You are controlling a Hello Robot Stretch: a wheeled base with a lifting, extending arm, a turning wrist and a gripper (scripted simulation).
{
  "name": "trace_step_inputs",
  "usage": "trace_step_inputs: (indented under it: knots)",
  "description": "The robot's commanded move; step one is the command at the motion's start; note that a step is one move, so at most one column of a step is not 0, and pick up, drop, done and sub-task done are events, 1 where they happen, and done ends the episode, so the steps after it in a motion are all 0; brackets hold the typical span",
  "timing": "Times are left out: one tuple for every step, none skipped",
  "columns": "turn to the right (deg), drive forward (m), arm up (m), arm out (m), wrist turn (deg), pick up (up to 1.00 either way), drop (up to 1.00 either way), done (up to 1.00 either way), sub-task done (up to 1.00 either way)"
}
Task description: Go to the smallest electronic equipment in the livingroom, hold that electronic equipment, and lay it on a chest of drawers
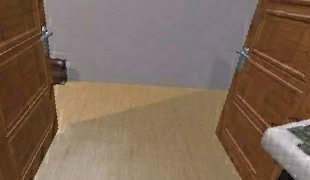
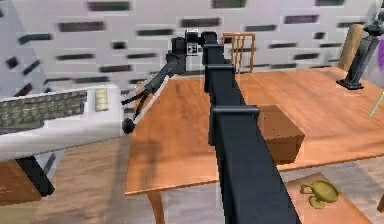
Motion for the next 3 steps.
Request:
trace_step_inputs:
  knots:
    - [0.0, 0.00, 0.00, -0.46, 0.0, 0.00, 0.00, 0.00, 0.00]
    - [-9.0, 0.00, 0.00, 0.00, 0.0, 0.00, 0.00, 0.00, 0.00]
    - [0.0, 0.60, 0.00, 0.00, 0.0, 0.00, 0.00, 0.00, 0.00]
